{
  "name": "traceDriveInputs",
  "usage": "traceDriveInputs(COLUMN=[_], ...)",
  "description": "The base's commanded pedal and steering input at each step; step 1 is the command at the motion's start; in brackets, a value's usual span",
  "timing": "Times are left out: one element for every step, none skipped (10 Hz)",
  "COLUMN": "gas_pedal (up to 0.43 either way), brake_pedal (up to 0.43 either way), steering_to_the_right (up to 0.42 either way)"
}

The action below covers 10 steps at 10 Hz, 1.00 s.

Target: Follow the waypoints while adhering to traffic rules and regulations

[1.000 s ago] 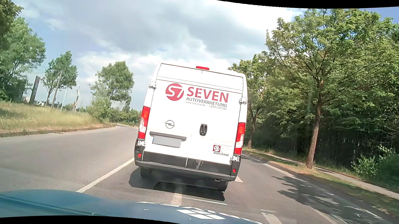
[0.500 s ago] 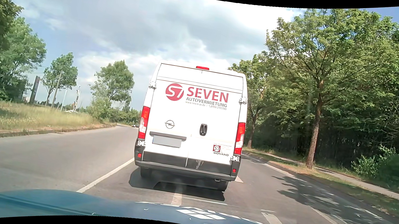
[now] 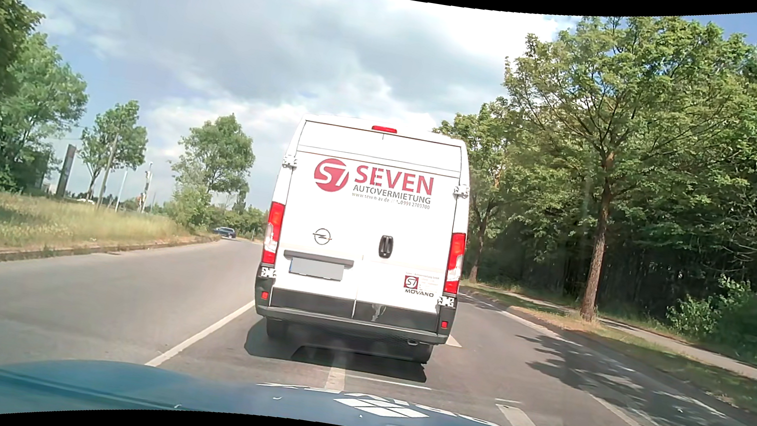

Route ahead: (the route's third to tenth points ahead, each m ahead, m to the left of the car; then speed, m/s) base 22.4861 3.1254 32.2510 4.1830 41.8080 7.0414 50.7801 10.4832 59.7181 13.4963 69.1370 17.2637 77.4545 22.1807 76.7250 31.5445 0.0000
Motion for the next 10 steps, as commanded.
traceDriveInputs(gas_pedal=[0.0, 0.0, 0.0, 0.0, 0.0, 0.0, 0.0, 0.0, 0.0, 0.0], brake_pedal=[0.262, 0.262, 0.256, 0.256, 0.262, 0.262, 0.262, 0.256, 0.262, 0.262], steering_to_the_right=[-0.02, -0.02, -0.02, -0.02, -0.02, -0.02, -0.02, -0.02, -0.02, -0.02])
